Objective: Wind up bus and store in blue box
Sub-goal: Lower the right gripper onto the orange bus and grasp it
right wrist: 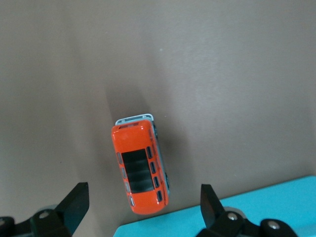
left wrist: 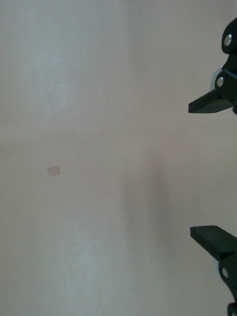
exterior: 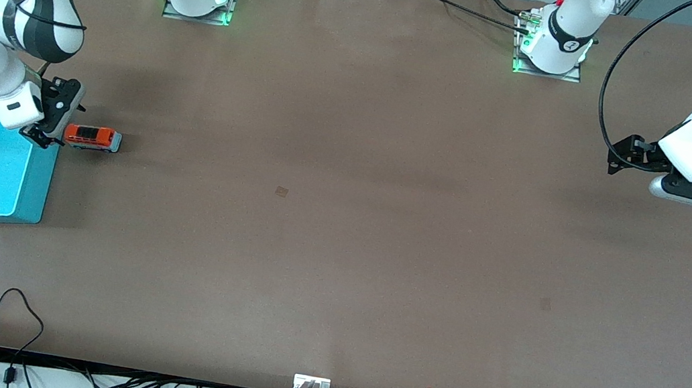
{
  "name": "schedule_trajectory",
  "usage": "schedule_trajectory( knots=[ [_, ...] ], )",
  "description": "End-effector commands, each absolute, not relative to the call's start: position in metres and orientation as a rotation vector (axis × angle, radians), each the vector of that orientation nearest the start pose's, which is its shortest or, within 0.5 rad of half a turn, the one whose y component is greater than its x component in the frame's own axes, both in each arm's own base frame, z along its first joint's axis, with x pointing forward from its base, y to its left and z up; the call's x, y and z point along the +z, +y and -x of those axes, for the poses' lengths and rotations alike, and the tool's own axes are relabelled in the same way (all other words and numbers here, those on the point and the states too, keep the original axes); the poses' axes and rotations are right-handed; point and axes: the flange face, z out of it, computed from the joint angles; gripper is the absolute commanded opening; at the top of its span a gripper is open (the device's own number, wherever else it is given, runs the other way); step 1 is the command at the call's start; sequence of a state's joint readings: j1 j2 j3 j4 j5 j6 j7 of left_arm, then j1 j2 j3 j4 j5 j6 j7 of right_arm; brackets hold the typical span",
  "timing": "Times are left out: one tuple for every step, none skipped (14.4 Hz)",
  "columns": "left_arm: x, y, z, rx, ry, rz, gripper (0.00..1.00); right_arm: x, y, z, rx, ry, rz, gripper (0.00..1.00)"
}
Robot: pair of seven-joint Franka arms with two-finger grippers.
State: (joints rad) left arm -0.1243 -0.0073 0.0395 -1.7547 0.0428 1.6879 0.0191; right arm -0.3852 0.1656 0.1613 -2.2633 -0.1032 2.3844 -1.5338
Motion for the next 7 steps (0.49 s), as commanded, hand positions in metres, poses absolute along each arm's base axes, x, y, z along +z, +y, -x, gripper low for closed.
schedule_trajectory(
  knots=[
    [0.558, -0.042, -0.546, 0.091, 0.197, 3.089, 1.00, 0.263, -0.125, -0.512, 0.105, -2.030, 2.352, 1.00],
    [0.558, -0.041, -0.545, 0.103, 0.196, 3.089, 1.00, 0.258, -0.125, -0.512, 0.102, -2.029, 2.350, 1.00],
    [0.558, -0.041, -0.544, 0.105, 0.199, 3.089, 1.00, 0.252, -0.124, -0.511, 0.109, -2.025, 2.341, 1.00],
    [0.558, -0.041, -0.544, 0.105, 0.194, 3.089, 1.00, 0.247, -0.125, -0.510, 0.110, -2.021, 2.335, 1.00],
    [0.558, -0.041, -0.545, 0.108, 0.194, 3.089, 1.00, 0.240, -0.130, -0.508, 0.117, -1.999, 2.338, 1.00],
    [0.558, -0.041, -0.545, 0.108, 0.194, 3.089, 1.00, 0.234, -0.131, -0.507, 0.122, -1.992, 2.333, 1.00],
    [0.557, -0.041, -0.545, 0.110, 0.191, 3.089, 1.00, 0.229, -0.131, -0.506, 0.125, -1.985, 2.328, 1.00]
  ],
)
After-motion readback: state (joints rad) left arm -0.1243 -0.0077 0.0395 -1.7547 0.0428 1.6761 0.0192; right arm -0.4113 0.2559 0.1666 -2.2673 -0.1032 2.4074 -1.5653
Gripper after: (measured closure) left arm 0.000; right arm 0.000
